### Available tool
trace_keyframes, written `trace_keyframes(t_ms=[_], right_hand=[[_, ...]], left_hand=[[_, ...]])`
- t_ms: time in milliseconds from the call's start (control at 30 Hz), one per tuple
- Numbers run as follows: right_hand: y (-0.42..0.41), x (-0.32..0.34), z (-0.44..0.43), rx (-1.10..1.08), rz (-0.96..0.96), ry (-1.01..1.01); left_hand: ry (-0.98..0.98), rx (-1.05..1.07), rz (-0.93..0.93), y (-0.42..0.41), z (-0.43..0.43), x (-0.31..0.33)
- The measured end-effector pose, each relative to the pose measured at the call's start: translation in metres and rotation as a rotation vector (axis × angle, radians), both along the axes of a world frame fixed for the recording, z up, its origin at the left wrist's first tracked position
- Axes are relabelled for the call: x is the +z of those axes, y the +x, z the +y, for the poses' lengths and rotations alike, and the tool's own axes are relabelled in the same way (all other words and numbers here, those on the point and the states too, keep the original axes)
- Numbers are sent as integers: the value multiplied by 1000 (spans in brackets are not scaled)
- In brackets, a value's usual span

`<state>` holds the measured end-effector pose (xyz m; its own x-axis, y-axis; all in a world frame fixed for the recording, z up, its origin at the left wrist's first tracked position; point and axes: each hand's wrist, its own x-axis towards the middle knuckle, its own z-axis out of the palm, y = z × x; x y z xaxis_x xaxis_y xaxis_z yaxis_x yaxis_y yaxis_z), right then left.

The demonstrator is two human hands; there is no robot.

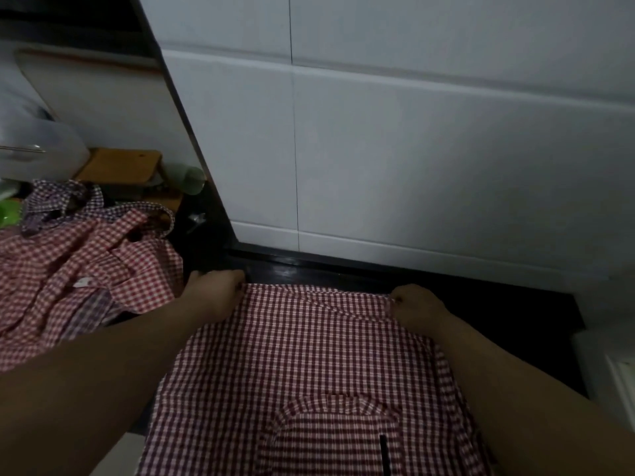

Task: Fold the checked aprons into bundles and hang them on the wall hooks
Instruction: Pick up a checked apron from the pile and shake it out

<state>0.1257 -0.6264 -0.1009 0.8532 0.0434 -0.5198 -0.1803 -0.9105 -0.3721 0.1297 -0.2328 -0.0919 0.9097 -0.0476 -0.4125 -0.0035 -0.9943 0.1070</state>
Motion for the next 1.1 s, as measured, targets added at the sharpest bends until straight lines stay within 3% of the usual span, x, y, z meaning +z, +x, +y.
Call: trace_keyframes(t_ms=[67, 167, 333, 433, 500, 533, 600, 667, 833, 867, 967, 1033, 1100], right_hand=[[1, 0, 2, -41, -111, -79], [3, -3, 3, -108, -229, -21], [2, -3, -6, -169, -51, 15], [-15, 1, -14, -240, -386, -122], [-34, 2, -11, -101, -668, -190], [-45, 2, -6, 9, -690, -184], [-69, -9, 3, 193, -485, -162], [-89, -26, 3, 193, -249, -214], [-111, -25, -28, -259, 90, -335], [-117, -19, -29, -244, 64, -361], [-143, -1, -14, -24, -277, -387], [-167, 1, 4, 155, -278, -246], [-185, -8, 10, 177, -160, -163]], left_hand=[[6, 45, -20, 1, 1, -2], [19, 90, -5, 4, 0, -4], [143, 120, 10, 1, 0, -8], [162, -9, -175, -17, -12, -1], [83, -130, -228, -35, -35, 8], [37, -172, -186, -46, -48, 11], [6, -221, -10, -67, -68, 9], [57, -249, 99, -81, -76, -3], [65, -209, 82, -80, -66, -18], [49, -204, 87, -81, -64, -18], [25, -230, 16, -103, -66, -11], [22, -234, 11, -127, -70, -6], [23, -200, 65, -151, -73, -6]])
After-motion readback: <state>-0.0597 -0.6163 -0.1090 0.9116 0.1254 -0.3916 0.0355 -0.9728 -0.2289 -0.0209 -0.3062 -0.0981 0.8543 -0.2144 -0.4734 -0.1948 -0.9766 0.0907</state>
